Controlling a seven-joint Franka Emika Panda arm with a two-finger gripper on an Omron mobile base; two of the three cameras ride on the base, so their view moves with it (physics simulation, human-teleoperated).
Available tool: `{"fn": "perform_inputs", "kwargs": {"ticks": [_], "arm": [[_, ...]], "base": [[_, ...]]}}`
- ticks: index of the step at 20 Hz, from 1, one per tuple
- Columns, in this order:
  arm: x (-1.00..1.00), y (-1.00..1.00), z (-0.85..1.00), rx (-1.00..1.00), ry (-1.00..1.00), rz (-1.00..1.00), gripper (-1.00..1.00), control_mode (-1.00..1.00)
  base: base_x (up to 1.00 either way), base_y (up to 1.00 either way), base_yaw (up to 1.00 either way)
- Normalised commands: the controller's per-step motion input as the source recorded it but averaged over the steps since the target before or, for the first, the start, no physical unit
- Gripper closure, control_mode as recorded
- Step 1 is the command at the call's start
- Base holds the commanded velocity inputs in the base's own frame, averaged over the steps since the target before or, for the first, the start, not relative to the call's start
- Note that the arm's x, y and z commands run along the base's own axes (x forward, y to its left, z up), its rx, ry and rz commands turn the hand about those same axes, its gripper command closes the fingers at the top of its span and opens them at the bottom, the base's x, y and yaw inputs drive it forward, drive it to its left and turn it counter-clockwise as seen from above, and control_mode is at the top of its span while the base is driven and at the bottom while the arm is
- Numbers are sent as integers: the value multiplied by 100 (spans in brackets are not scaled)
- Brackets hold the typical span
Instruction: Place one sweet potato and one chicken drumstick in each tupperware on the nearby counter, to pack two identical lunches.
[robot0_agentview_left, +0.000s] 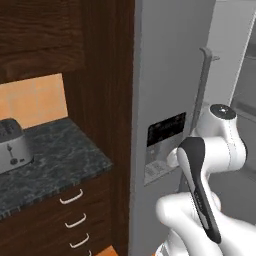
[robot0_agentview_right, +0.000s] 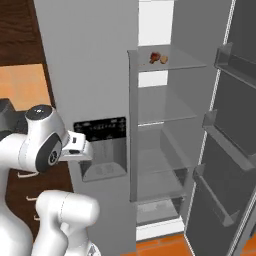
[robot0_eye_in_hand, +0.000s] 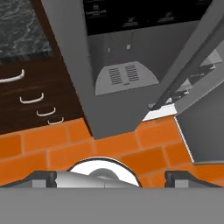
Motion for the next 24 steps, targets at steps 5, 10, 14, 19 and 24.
{"fn": "perform_inputs", "kwargs": {"ticks": [5,10,14,19,24], "arm": [[0,0,0,0,0,0,-100,100],[0,0,0,0,0,0,-100,100],[0,0,0,0,0,0,-100,100],[0,0,0,0,0,0,-100,100],[0,0,0,0,0,0,-100,100]], "base": [[58,-95,23],[34,-70,27],[25,-9,6],[46,-11,3],[40,-22,5]]}}
